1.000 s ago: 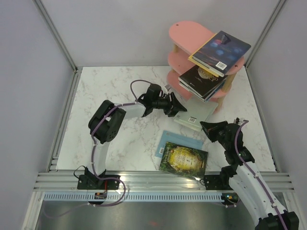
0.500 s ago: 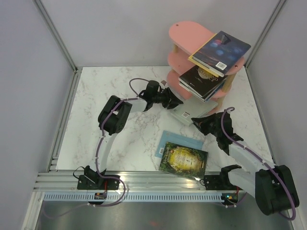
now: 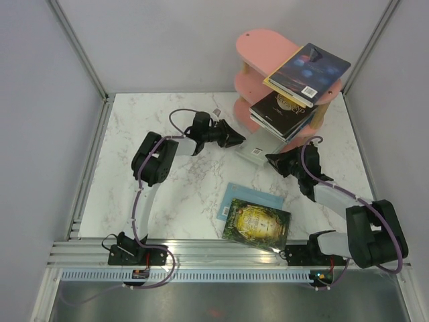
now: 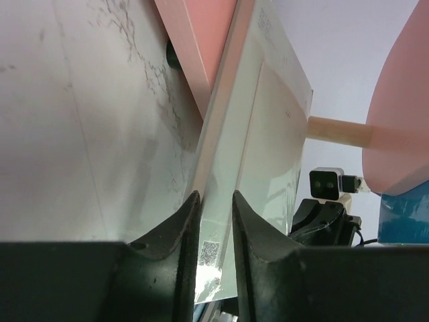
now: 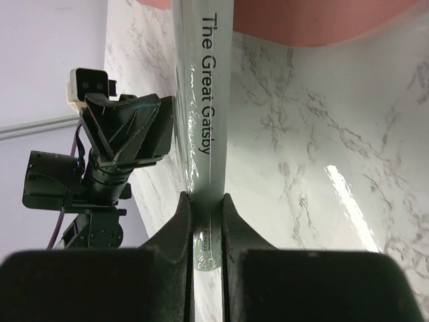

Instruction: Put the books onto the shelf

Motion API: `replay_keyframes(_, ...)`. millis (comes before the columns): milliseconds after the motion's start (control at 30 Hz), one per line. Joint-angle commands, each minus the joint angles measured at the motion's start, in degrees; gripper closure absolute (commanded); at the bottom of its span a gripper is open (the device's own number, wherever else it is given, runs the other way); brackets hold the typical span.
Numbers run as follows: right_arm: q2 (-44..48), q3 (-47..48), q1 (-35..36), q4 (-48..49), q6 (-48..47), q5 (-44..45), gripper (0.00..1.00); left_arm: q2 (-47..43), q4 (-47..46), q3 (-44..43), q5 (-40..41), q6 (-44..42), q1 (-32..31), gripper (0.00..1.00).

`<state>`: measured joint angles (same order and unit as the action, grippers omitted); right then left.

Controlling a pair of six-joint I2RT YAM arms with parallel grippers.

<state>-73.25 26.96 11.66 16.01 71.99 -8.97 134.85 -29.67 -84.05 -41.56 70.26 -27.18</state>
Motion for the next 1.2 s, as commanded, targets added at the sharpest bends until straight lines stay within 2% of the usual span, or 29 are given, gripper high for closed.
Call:
replay_keyframes(0, -3.2, 2.92, -0.06, 8.16, 0.35, 4.22, 1.0, -4.42, -5.66, -0.06, -8.19, 3.13, -1.91, 0.96)
replay_keyframes(100, -3.3, 1.96, -0.06, 7.64, 2.45, 8.0, 1.0, -4.59, -5.75, 0.03, -8.62, 3.31, -1.74, 0.89)
replay_keyframes(200, -2.69, 0.21, -0.06, 7.02, 5.79, 12.38, 1.0, -5.21, -5.31, 0.55, -8.54, 3.04, -1.56, 0.87)
replay_keyframes(400, -2.24, -3.83, -0.06, 4.21, 14.49, 20.65, 1.0, -8.8, -4.08, 5.46, -6.26, 2.34, -1.21, 0.87)
replay_keyframes(567, -3.65, -4.9, -0.15, 3.24, 18.27, 24.35, 1.0, -14.43, 1.54, 10.31, -2.04, -1.26, 0.28, 0.88)
replay_keyframes(800, -6.54, -4.9, -0.06, 2.45, 22.14, 27.69, 1.0, -17.33, 4.09, 12.51, -3.44, -3.64, -0.07, 0.92)
replay_keyframes(1167, -10.24, -4.64, -0.06, 2.01, 27.06, 29.8, 1.0, -10.57, 6.38, 5.92, -5.02, -3.81, -3.32, 0.92)
